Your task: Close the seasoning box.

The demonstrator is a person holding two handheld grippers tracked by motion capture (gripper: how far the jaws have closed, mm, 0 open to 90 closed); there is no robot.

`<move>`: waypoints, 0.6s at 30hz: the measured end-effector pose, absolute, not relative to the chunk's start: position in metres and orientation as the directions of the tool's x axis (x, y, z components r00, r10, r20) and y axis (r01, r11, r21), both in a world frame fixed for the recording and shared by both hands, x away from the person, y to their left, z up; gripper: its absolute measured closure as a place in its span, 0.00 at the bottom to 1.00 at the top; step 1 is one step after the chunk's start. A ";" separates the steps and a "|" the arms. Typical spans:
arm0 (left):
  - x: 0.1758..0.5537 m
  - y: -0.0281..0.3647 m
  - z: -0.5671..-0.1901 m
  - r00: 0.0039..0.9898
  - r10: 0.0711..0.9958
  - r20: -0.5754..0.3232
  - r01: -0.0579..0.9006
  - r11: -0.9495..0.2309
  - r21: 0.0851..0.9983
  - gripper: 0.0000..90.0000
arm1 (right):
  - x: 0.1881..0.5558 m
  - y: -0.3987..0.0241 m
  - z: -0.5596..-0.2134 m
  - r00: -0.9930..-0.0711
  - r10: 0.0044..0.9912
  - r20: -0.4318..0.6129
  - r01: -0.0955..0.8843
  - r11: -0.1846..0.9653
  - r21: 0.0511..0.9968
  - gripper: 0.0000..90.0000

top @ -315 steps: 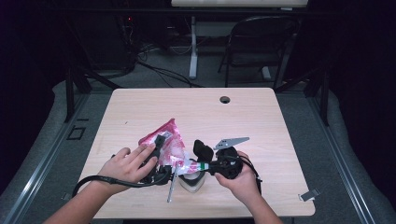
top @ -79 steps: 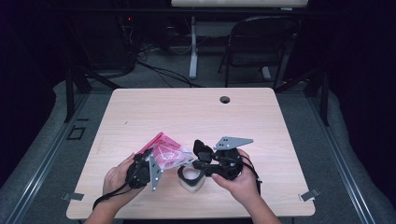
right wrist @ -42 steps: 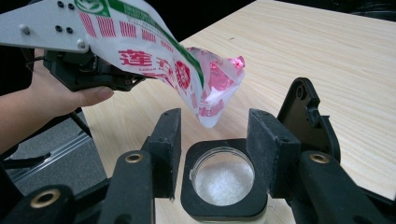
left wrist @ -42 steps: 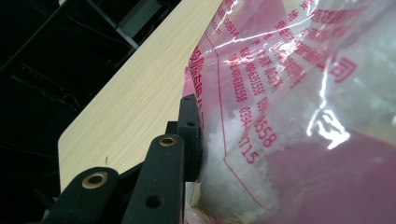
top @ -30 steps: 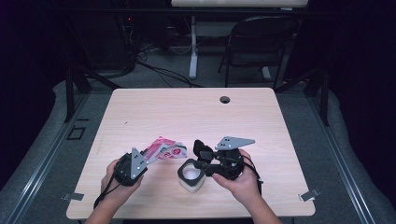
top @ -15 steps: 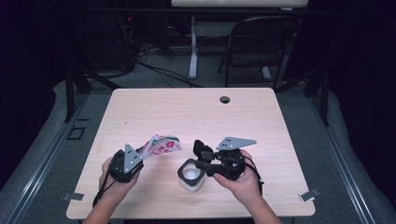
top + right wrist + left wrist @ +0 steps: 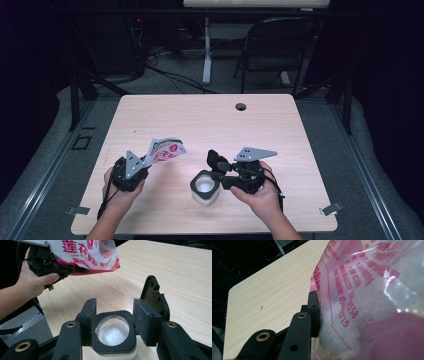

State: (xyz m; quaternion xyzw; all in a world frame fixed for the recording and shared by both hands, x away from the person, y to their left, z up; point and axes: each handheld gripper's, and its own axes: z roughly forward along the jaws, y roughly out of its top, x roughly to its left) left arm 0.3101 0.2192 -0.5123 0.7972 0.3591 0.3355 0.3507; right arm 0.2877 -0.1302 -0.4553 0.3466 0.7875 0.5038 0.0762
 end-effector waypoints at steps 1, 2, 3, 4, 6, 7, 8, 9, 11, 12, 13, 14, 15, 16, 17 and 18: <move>0.311 0.220 -0.513 0.514 0.812 0.276 0.344 -0.490 0.801 0.86 | 0.288 -0.130 -0.455 -0.747 0.624 0.227 0.468 0.252 0.847 0.61; 0.312 0.221 -0.513 0.513 0.817 0.265 0.347 -0.479 0.806 0.86 | 0.287 -0.131 -0.455 -0.748 0.625 0.224 0.467 0.256 0.846 0.61; 0.313 0.222 -0.514 0.511 0.820 0.259 0.351 -0.473 0.808 0.86 | 0.287 -0.131 -0.455 -0.746 0.627 0.224 0.468 0.255 0.846 0.61; 0.314 0.223 -0.514 0.510 0.823 0.252 0.356 -0.469 0.809 0.86 | 0.287 -0.132 -0.455 -0.744 0.629 0.226 0.469 0.251 0.847 0.61; 0.316 0.225 -0.515 0.511 0.826 0.239 0.360 -0.458 0.813 0.86 | 0.286 -0.133 -0.455 -0.742 0.632 0.224 0.468 0.248 0.848 0.61; 0.317 0.225 -0.516 0.510 0.828 0.234 0.363 -0.454 0.814 0.86 | 0.286 -0.134 -0.455 -0.741 0.634 0.223 0.469 0.249 0.848 0.61; 0.317 0.225 -0.516 0.509 0.828 0.235 0.364 -0.454 0.813 0.86 | 0.286 -0.134 -0.455 -0.738 0.635 0.227 0.471 0.244 0.848 0.61; 0.318 0.225 -0.517 0.509 0.829 0.233 0.367 -0.453 0.812 0.86 | 0.285 -0.135 -0.455 -0.736 0.637 0.228 0.472 0.241 0.848 0.60; 0.319 0.226 -0.518 0.507 0.831 0.229 0.370 -0.450 0.813 0.86 | 0.285 -0.135 -0.455 -0.733 0.641 0.228 0.472 0.239 0.849 0.60; 0.320 0.226 -0.518 0.506 0.832 0.227 0.372 -0.448 0.813 0.86 | 0.284 -0.136 -0.455 -0.733 0.641 0.226 0.472 0.240 0.848 0.60; 0.320 0.227 -0.519 0.505 0.833 0.225 0.374 -0.446 0.813 0.86 | 0.284 -0.136 -0.455 -0.733 0.641 0.226 0.471 0.239 0.849 0.60; 0.321 0.228 -0.519 0.505 0.835 0.218 0.379 -0.442 0.813 0.86 | 0.284 -0.136 -0.455 -0.733 0.642 0.225 0.471 0.240 0.849 0.60; 0.321 0.228 -0.520 0.503 0.837 0.215 0.382 -0.438 0.814 0.86 | 0.284 -0.136 -0.455 -0.734 0.641 0.225 0.471 0.242 0.849 0.60; 0.322 0.229 -0.521 0.500 0.839 0.213 0.384 -0.436 0.814 0.86 | 0.284 -0.136 -0.456 -0.733 0.642 0.225 0.471 0.241 0.848 0.60; 0.323 0.230 -0.522 0.500 0.839 0.213 0.389 -0.437 0.811 0.86 | 0.285 -0.136 -0.456 -0.732 0.643 0.225 0.472 0.241 0.848 0.60; 0.323 0.231 -0.523 0.497 0.843 0.207 0.392 -0.431 0.813 0.86 | 0.285 -0.136 -0.456 -0.731 0.643 0.227 0.473 0.238 0.848 0.60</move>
